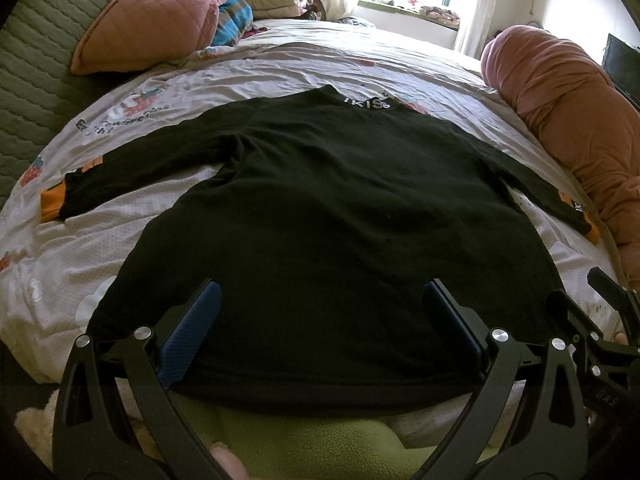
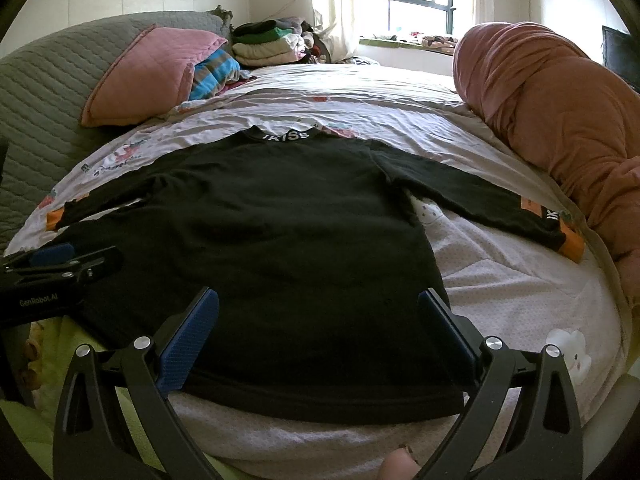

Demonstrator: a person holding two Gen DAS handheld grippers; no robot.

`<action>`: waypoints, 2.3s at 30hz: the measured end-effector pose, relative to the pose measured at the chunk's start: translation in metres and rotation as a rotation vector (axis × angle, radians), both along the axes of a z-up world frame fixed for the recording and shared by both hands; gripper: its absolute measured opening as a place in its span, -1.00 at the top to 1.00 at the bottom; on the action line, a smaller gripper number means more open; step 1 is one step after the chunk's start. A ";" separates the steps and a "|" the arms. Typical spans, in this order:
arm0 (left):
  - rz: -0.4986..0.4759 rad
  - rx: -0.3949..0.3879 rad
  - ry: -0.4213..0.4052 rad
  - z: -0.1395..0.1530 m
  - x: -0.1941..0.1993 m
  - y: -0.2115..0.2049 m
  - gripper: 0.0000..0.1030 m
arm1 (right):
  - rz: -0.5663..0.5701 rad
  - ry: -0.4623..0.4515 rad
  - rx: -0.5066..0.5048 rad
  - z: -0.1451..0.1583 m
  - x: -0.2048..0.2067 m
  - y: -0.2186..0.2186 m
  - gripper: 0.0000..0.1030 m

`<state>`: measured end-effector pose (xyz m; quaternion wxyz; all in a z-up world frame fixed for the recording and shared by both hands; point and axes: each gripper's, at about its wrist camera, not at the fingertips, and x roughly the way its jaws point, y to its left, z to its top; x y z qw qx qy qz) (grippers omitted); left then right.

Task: Fold small clothes

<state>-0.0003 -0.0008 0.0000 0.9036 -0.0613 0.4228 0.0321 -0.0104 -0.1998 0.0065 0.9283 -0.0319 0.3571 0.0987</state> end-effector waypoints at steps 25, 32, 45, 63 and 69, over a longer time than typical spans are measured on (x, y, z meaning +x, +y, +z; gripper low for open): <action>-0.002 0.001 -0.004 0.008 0.003 0.001 -0.84 | 0.002 0.007 -0.008 -0.002 0.001 0.001 -0.92; 0.000 0.003 -0.005 0.008 0.002 0.001 -0.84 | 0.005 0.008 -0.007 -0.002 0.001 0.002 -0.92; 0.004 0.004 -0.008 0.012 0.002 0.006 -0.84 | 0.012 0.009 -0.010 -0.001 0.009 0.006 -0.92; 0.017 0.011 -0.002 0.019 0.049 0.006 -0.84 | -0.032 -0.002 -0.015 0.010 0.057 0.008 -0.92; 0.026 0.019 0.000 0.023 0.064 0.004 -0.84 | -0.039 -0.014 0.003 0.019 0.076 0.005 -0.92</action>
